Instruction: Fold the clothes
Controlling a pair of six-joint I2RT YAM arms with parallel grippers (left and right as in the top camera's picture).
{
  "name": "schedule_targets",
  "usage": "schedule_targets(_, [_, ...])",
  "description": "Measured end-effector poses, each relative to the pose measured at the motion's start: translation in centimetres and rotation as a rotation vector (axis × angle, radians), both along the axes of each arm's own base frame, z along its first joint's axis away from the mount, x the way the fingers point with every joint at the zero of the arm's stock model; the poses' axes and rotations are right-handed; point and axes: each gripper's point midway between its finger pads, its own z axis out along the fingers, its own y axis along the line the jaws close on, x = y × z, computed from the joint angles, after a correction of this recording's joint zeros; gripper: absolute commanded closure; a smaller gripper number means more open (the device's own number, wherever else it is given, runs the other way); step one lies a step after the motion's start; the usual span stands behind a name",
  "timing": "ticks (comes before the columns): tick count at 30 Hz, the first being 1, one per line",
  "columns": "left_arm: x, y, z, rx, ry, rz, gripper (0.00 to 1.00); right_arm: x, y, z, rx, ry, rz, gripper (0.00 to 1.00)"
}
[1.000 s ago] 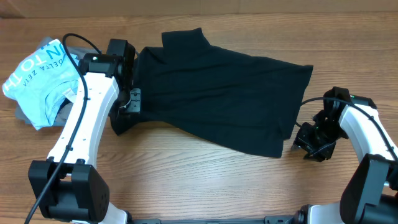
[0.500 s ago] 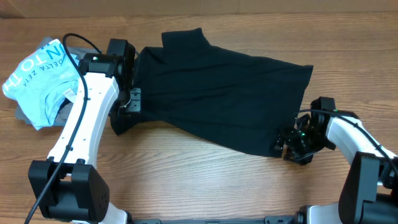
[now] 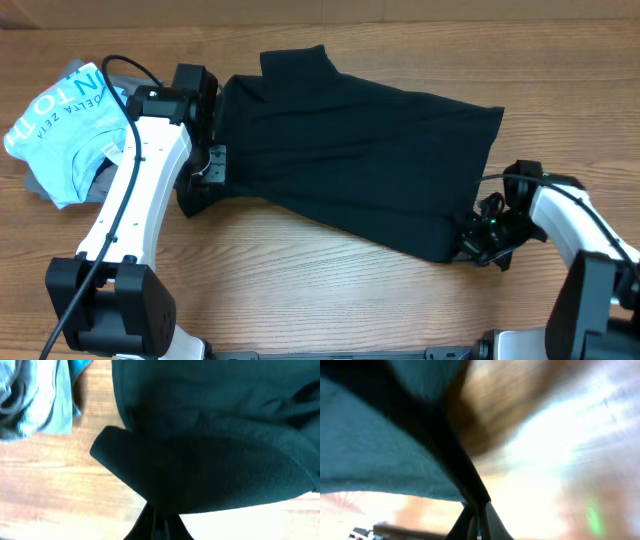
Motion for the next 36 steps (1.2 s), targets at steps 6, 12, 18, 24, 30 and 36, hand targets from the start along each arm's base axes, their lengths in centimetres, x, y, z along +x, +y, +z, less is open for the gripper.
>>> schedule_targets(6, [-1.5,0.2,0.1,0.007,0.060,0.001,0.96,0.5,-0.1,3.6,-0.014,-0.106,-0.004,0.96])
schedule_targets(12, [-0.3,0.0,1.6,0.001,0.009,0.004,0.96,4.4,-0.7,9.0,-0.057,-0.357,-0.018,0.96])
schedule_targets(18, [2.3,-0.3,7.1,-0.023,-0.183,0.003,0.96,7.9,-1.8,15.7,-0.128,-0.595,-0.024,0.96])
schedule_targets(24, [1.4,-0.3,13.0,-0.049,-0.359,0.001,0.96,8.8,-2.9,21.5,-0.207,-0.731,-0.034,0.96])
schedule_targets(30, [-0.8,-0.2,20.1,-0.077,-0.594,-0.005,0.96,7.7,-3.1,28.6,-0.247,-0.847,-0.060,0.96])
schedule_targets(36, [-5.8,0.4,29.5,-0.096,-0.919,-0.028,0.96,4.1,-2.5,36.0,-0.272,-0.979,-0.080,0.96])
